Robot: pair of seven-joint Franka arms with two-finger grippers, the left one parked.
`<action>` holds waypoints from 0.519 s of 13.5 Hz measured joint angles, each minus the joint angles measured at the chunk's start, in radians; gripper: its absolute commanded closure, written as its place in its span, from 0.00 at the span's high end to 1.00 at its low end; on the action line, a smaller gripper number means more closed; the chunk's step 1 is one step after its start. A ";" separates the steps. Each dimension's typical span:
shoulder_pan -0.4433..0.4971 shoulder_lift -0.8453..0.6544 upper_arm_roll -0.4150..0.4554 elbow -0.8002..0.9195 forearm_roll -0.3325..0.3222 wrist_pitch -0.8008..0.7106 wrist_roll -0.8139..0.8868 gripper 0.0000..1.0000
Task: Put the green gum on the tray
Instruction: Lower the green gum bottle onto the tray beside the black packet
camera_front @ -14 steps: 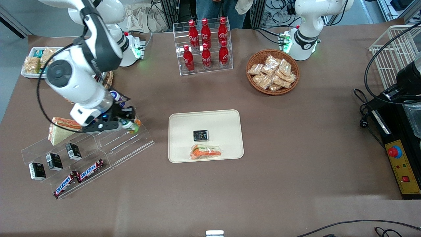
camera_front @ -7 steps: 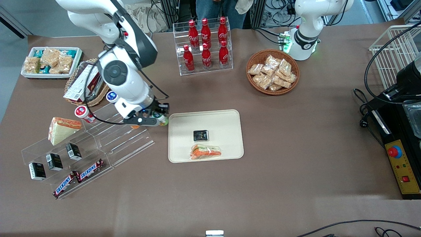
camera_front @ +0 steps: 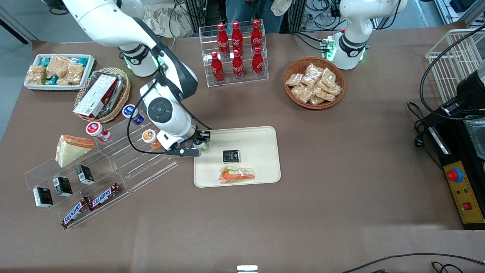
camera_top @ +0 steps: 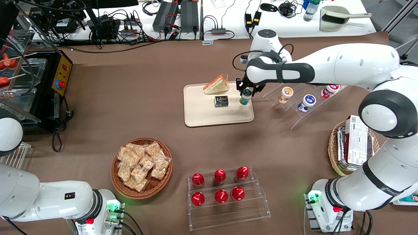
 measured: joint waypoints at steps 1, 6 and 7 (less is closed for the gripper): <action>0.000 0.016 -0.001 0.000 -0.002 0.002 0.000 0.38; 0.001 0.062 -0.001 0.001 -0.004 0.027 0.000 0.38; 0.004 0.069 -0.001 0.001 -0.004 0.029 0.000 0.38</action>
